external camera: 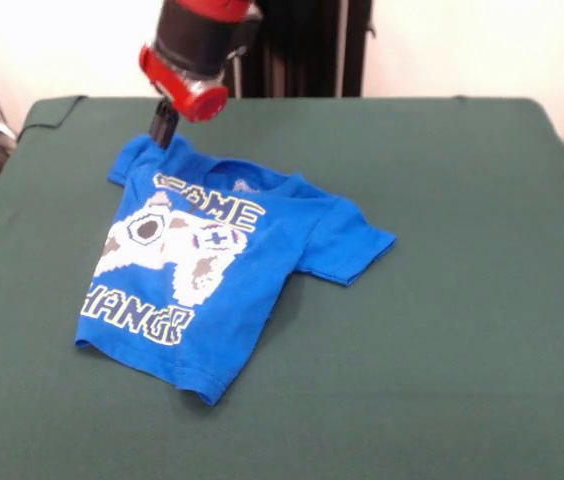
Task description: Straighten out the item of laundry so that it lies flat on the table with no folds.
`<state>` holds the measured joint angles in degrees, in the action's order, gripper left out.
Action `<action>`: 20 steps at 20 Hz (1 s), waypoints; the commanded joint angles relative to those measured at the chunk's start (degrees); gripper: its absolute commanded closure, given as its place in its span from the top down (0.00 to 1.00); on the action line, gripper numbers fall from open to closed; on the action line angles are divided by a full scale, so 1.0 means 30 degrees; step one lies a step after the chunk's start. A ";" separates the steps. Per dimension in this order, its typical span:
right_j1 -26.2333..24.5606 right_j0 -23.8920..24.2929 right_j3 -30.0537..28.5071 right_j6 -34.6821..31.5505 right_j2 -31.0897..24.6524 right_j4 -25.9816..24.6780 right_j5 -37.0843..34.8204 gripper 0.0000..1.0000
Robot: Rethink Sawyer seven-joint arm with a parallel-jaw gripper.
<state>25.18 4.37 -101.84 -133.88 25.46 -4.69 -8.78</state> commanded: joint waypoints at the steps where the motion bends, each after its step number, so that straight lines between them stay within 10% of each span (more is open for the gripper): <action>1: 0.1414 -0.1290 0.1559 0.0014 0.0174 -0.1511 0.0490 0.00; 9: 0.2598 0.0388 0.1660 0.0353 -0.2639 -0.1710 -0.0697 0.00; 14: 0.2035 0.5594 0.0413 0.0973 -1.0320 -0.3530 0.3045 0.00; 20: -0.0922 0.7325 0.1378 -0.1750 -1.3260 -0.6754 0.9464 0.00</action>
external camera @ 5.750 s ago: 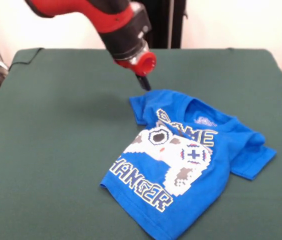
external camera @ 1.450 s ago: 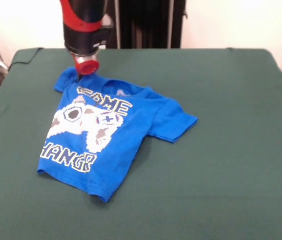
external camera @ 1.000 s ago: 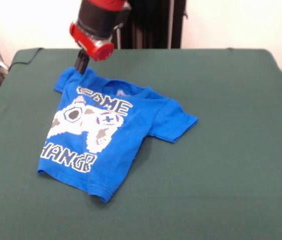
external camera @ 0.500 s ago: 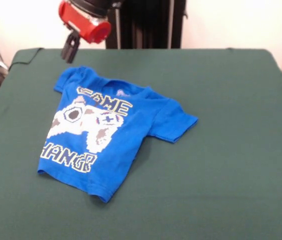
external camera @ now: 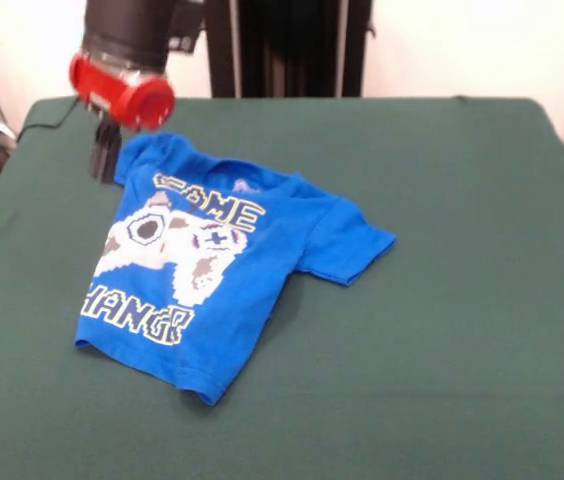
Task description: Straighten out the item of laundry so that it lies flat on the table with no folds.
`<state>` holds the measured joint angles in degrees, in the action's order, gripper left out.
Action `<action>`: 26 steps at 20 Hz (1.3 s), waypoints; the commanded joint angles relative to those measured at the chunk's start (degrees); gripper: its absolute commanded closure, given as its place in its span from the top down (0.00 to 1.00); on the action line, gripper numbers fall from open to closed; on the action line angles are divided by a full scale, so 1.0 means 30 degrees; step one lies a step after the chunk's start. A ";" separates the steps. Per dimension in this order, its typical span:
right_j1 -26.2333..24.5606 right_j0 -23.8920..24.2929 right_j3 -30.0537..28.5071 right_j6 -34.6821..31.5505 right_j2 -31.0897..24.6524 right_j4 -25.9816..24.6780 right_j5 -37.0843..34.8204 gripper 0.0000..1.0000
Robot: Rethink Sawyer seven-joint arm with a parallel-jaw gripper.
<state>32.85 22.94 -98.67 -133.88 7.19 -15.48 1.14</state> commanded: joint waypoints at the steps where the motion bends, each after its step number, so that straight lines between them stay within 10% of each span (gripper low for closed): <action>1: -0.3754 0.1395 0.0363 -0.2078 -0.7594 -0.3520 0.6562 0.00; 17: -0.4824 0.3442 0.0607 -0.2582 -1.0543 -0.5711 0.6874 0.00; 26: -0.9642 0.2337 0.5395 -0.1415 -0.8520 -0.5638 1.1469 0.00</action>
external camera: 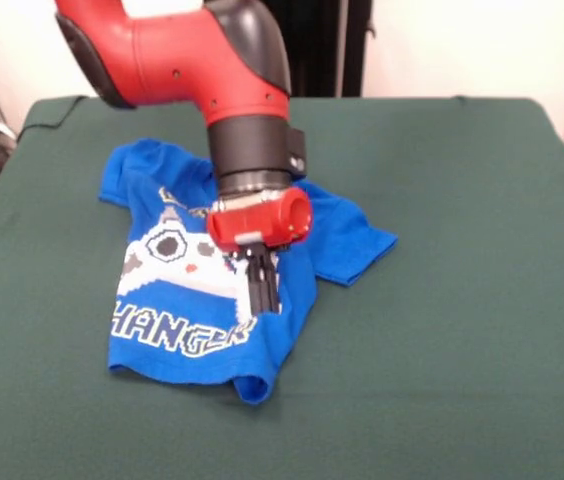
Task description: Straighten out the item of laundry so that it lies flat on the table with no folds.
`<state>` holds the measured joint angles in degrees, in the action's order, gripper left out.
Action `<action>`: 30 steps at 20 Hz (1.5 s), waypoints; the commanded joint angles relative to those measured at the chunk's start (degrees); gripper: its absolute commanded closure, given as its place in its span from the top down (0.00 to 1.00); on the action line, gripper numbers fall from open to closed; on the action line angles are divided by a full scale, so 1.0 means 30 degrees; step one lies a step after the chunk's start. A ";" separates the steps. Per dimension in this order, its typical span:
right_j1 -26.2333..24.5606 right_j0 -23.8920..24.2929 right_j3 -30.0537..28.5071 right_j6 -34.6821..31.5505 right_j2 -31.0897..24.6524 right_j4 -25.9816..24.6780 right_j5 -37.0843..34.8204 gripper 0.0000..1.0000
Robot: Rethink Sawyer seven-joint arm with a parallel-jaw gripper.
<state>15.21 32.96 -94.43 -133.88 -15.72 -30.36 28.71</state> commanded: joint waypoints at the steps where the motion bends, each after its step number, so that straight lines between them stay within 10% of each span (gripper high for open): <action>1: -0.4218 -0.0950 0.4642 -0.1455 -0.0993 -0.1038 0.2578 0.00; 16: -0.5202 -0.1093 0.7189 -0.1515 -0.0090 -0.1936 0.3125 0.00; 26: -0.0633 0.0937 0.2097 -0.3436 -0.3364 -0.3988 -0.3229 0.00; 30: 0.3132 0.0183 -0.1993 -0.2483 -0.1684 0.0812 -0.8497 0.00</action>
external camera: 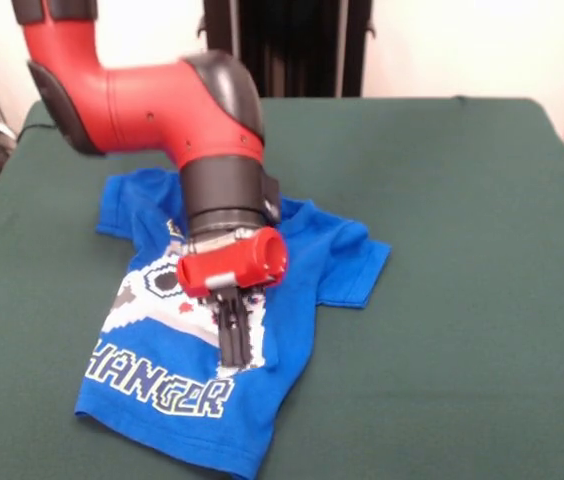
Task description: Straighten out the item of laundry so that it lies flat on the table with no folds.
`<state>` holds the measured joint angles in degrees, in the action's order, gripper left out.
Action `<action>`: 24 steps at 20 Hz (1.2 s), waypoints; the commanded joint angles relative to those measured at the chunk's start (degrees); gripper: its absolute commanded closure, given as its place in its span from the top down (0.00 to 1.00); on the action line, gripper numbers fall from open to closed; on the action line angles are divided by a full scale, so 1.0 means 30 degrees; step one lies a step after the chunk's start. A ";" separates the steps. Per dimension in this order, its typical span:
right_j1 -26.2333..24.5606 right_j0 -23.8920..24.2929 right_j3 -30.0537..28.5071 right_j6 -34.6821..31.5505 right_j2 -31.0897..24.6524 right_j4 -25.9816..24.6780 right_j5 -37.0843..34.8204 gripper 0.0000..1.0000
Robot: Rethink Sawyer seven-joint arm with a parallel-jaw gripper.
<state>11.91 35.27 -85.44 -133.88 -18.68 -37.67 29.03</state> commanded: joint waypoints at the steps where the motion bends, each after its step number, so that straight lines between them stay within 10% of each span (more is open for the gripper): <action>1: 0.5128 -0.1182 -0.5356 -0.2286 0.0145 0.4029 -0.9995 0.00; 24: 0.6121 -0.2597 -0.6961 -0.2568 0.2139 0.7479 -1.4018 0.00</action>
<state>32.56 30.56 -100.38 -133.88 -12.37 -19.40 -5.18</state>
